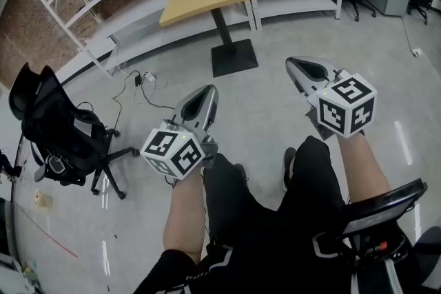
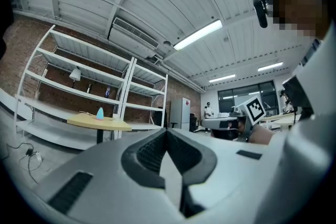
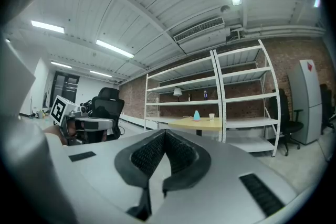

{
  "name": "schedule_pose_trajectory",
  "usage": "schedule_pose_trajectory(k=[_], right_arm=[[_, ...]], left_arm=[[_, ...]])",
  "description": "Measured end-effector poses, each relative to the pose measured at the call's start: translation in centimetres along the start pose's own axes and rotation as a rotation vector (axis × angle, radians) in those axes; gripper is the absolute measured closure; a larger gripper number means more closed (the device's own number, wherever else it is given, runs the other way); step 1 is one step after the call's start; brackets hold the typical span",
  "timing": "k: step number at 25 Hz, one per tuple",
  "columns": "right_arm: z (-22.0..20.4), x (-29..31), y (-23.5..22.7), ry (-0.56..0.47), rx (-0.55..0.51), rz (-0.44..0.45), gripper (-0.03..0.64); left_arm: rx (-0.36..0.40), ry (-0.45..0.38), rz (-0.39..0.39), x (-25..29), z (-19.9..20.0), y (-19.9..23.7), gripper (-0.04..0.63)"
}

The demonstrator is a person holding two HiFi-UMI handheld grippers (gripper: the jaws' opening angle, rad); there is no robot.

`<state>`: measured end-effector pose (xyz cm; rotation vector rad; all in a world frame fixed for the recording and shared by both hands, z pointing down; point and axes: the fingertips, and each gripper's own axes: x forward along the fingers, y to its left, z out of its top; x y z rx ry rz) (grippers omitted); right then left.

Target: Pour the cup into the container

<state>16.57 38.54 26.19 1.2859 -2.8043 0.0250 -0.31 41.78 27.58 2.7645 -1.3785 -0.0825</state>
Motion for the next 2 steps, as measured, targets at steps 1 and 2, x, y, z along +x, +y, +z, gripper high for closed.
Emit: schedule_pose_trajectory(k=[1,2], right_arm=[[0.01,0.04,-0.01,-0.002,0.001,0.0,0.617],[0.03,0.09,-0.01,-0.003,0.001,0.001,0.617]], left_arm=[[0.0,-0.001,0.002,-0.02,0.02,0.06,0.597],[0.0,-0.003,0.004,-0.04,0.04,0.11,0.597]])
